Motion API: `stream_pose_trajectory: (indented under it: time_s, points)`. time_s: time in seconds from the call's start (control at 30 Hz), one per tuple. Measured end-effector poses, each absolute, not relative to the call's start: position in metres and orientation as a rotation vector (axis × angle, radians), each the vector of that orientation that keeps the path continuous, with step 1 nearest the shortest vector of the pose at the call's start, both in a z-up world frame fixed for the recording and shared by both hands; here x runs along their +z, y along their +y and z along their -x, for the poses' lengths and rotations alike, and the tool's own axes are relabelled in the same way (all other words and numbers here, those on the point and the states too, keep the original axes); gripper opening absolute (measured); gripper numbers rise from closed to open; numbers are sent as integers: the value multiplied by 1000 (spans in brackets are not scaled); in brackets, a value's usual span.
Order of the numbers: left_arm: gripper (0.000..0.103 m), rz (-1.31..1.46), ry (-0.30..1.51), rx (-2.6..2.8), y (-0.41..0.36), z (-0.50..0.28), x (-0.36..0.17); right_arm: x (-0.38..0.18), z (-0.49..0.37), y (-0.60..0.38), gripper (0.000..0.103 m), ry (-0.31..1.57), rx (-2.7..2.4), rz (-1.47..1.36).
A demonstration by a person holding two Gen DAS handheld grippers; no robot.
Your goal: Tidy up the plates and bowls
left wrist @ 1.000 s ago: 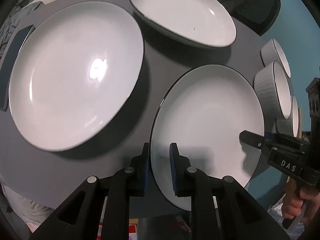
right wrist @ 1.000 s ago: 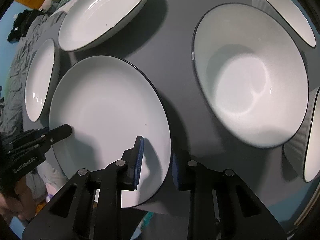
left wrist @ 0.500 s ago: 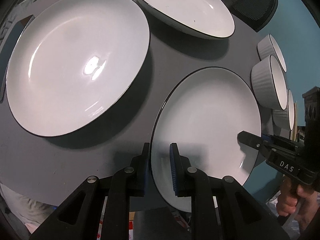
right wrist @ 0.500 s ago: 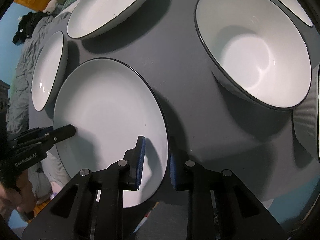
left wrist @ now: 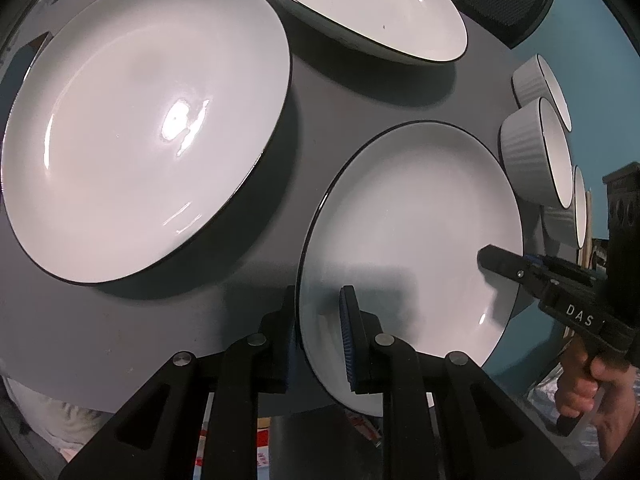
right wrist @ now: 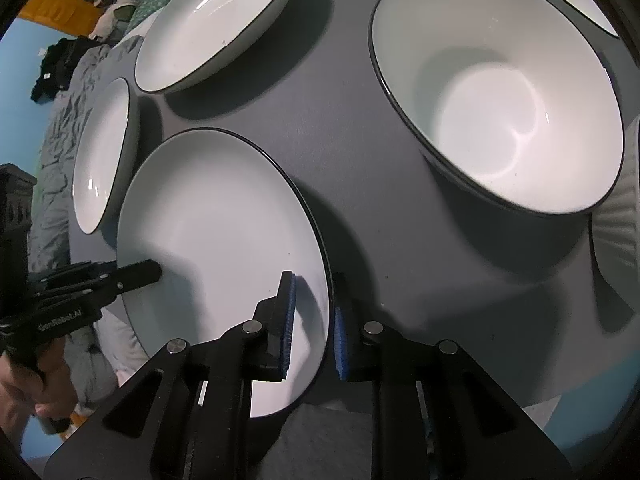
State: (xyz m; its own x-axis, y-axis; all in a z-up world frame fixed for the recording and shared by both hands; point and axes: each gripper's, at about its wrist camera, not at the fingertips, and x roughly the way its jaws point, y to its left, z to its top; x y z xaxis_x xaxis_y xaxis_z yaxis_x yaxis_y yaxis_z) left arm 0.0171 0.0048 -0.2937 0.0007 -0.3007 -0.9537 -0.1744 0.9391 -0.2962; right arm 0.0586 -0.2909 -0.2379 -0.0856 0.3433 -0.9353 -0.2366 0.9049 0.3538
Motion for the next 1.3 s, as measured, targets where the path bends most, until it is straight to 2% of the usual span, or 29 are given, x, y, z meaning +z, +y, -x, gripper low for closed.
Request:
stream_pose_trajectory:
  time_s: [0.63, 1.3]
  points:
    - [19, 406, 1546, -88, 21, -44, -251, -202, -85, -278, 15, 1551, 521, -55]
    - [19, 426, 1464, -29, 52, -139, -231, -187, -179, -222, 14, 1489, 575, -55]
